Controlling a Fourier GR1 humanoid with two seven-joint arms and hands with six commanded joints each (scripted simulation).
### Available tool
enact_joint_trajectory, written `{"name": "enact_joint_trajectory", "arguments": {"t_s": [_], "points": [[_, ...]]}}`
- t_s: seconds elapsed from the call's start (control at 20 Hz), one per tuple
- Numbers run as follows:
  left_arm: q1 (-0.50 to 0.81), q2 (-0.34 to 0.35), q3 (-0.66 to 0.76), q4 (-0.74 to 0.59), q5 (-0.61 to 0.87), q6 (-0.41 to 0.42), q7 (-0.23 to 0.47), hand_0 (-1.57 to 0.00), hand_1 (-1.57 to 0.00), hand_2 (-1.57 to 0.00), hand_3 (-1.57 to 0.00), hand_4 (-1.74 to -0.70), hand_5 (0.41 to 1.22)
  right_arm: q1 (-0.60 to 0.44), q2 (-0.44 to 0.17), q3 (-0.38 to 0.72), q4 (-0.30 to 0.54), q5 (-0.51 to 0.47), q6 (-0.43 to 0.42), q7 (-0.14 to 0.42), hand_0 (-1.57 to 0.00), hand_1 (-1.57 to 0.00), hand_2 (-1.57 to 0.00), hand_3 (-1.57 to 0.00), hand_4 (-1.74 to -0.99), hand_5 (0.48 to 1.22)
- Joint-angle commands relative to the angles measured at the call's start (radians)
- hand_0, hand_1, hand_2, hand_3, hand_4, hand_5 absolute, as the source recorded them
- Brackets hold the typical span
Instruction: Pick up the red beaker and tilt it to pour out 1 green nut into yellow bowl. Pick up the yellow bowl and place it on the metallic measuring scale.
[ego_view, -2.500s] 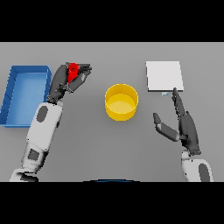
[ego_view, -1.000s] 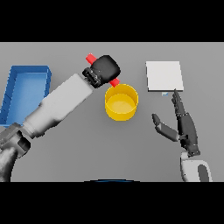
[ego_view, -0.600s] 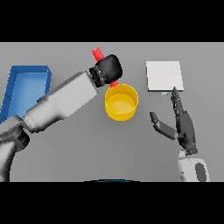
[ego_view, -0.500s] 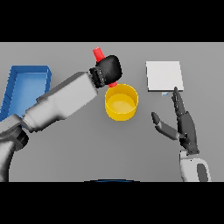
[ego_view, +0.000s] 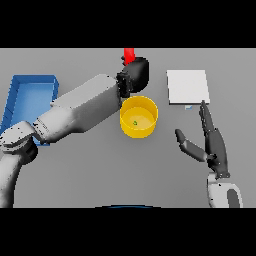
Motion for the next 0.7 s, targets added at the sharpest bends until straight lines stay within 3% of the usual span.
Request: {"name": "enact_joint_trajectory", "arguments": {"t_s": [0.0, 0.15, 0.3, 0.45, 0.65], "points": [[-0.026, 0.001, -0.001, -0.003, -0.003, -0.012, -0.017, -1.57, -1.57, -1.57, -1.57, -1.73, 1.221, -0.003, 0.001, 0.003, 0.007, 0.005, 0.0, 0.006, 0.0, 0.0, 0.0, 0.0, -1.138, 0.572], [-0.169, 0.013, 0.026, 0.08, -0.018, 0.025, -0.054, -1.57, -1.57, -1.57, -1.57, -1.73, 1.221, -0.007, 0.012, 0.015, 0.011, 0.016, -0.004, 0.011, 0.0, 0.0, 0.0, 0.0, -1.135, 0.563], [-0.241, 0.061, 0.12, 0.154, 0.024, 0.058, -0.033, -1.57, -1.57, -1.57, -1.57, -1.72, 1.221, -0.029, 0.014, 0.011, 0.034, 0.012, -0.003, 0.001, 0.0, 0.0, 0.0, 0.0, -1.131, 0.553], [-0.322, 0.095, 0.265, 0.269, 0.105, 0.043, 0.035, -1.57, -1.57, -1.57, -1.57, -1.73, 1.221, 0.007, 0.016, 0.021, 0.012, -0.01, 0.022, -0.037, 0.0, 0.0, 0.0, 0.0, -1.105, 0.559], [-0.355, 0.196, 0.591, 0.424, 0.363, -0.027, 0.165, -1.57, -1.57, -1.57, -1.51, -1.73, 1.221, -0.026, 0.005, 0.013, 0.035, -0.016, 0.027, -0.028, 0.0, 0.0, 0.0, 0.0, -1.105, 0.578]]}}
